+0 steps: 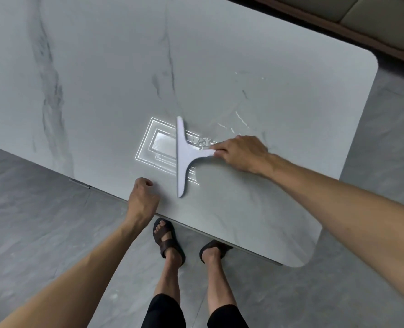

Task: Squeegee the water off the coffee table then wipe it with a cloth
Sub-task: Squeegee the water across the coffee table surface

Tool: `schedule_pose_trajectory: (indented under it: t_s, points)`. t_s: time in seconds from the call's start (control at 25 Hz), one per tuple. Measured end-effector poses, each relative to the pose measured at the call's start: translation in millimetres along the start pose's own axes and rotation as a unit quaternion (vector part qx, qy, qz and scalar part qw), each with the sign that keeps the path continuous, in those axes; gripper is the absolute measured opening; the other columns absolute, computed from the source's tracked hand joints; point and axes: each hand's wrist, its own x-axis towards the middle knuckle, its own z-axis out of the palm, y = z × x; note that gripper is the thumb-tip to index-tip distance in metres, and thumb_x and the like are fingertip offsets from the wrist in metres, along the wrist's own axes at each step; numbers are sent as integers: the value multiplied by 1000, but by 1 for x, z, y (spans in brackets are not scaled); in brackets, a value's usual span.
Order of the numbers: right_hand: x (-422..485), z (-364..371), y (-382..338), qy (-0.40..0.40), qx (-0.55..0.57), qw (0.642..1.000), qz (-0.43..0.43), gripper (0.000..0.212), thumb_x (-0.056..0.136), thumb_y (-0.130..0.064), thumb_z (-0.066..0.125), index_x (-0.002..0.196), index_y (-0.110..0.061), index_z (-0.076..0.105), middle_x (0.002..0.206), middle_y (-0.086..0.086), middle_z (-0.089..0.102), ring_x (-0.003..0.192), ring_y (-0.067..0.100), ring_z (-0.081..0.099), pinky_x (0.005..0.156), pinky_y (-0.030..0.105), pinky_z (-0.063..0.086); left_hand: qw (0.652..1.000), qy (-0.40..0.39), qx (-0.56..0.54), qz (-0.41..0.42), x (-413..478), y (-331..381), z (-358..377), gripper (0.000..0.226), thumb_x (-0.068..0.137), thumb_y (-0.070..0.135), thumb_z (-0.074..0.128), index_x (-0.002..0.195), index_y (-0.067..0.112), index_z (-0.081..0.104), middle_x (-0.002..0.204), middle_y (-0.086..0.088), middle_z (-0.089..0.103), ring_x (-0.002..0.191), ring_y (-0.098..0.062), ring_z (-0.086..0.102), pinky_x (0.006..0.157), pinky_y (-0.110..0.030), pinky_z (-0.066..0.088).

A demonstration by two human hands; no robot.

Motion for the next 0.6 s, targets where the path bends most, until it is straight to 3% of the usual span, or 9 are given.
schedule_pose_trajectory:
  t_s: [0.16,0.36,0.52,0.6]
  points:
    - [-61,-16,86,42,17,995,93,36,89,-54,29,120,-61,46,115,-7,69,101,28,62,75,36,43,999,-39,-1,29,0,46,17,40,81,8,55,120,12,47,104,-10,58,82,-27,55,62,-31,37]
    - [-132,-14,136,46,20,984,169,33,96,-52,34,124,-57,52,121,-8,68,105,27,62,77,35,42,994,-70,25,78,-6,94,32,38,85,10,62,122,9,52,114,-6,57,97,-27,57,74,-32,44]
    - [-148,-37,140,67,63,977,191,32,97,-51,36,124,-51,53,114,-6,70,100,29,64,74,35,45,997,-45,-5,68,-2,123,23,13,84,9,64,96,14,63,86,-4,67,79,-27,62,70,-36,54]
    - [-134,-63,144,89,132,963,219,33,97,-50,35,120,-40,57,94,-4,70,87,28,63,69,36,46,998,-25,-3,60,7,138,13,5,86,15,63,90,17,64,81,-2,68,76,-26,63,67,-35,53]
